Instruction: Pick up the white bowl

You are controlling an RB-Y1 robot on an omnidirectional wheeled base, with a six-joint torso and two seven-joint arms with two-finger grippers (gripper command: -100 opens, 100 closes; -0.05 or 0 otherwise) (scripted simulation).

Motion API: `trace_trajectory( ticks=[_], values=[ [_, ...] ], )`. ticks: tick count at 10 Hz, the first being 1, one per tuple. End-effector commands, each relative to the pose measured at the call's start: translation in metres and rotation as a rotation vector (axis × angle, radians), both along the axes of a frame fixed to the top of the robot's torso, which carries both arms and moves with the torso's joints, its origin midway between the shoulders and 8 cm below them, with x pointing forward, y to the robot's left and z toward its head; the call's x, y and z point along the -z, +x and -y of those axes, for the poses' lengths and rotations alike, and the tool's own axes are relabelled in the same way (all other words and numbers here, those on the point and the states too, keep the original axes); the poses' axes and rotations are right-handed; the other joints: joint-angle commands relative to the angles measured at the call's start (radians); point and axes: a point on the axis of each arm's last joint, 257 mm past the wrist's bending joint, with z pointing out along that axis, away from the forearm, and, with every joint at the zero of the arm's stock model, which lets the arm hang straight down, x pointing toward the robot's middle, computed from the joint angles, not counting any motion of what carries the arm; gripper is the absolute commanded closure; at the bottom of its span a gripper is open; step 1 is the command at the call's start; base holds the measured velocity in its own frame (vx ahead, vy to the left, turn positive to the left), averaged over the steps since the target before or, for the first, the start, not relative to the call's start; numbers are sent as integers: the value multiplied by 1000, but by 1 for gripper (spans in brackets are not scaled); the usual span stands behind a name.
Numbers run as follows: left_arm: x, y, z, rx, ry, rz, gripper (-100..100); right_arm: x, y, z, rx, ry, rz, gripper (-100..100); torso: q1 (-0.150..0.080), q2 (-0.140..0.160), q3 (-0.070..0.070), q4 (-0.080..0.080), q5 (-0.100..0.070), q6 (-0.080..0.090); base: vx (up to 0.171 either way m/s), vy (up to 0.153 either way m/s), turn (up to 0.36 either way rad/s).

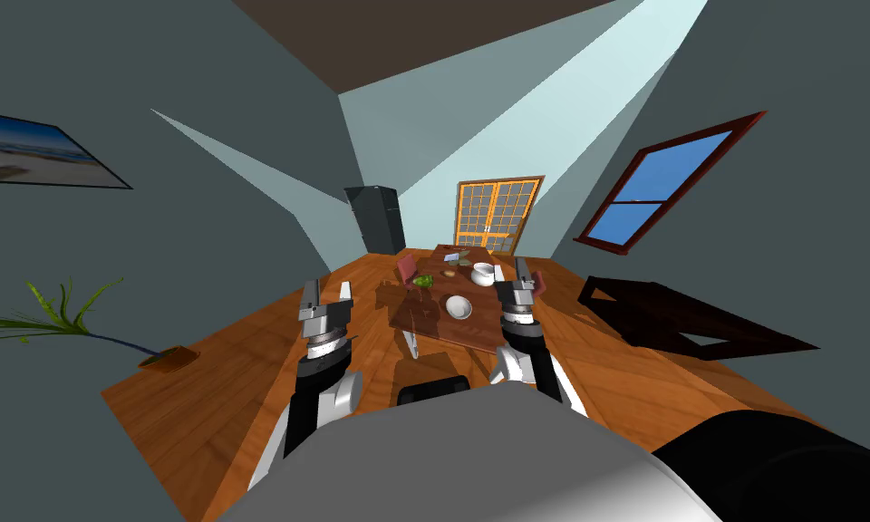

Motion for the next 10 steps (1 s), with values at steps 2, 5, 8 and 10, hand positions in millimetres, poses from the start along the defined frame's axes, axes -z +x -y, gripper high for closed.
trace_trajectory(
  ticks=[2,5,8,10],
  values=[
    [0,0,0,0,0,0,0,13,9,-11,-25,-85,-48,-100,2,3,1,0,0,0,-87,50,67],
    [0,0,0,0,0,0,0,33,20,-22,-46,-182,-110,-100,2,5,3,1,0,0,-77,34,81],
    [0,0,0,0,0,0,0,60,33,-30,-58,-286,-185,-100,1,4,2,1,0,0,-60,28,93],
    [0,0,0,0,0,0,0,77,39,-34,-67,-357,-228,-100,1,4,2,1,0,0,-51,32,112]
  ],
)
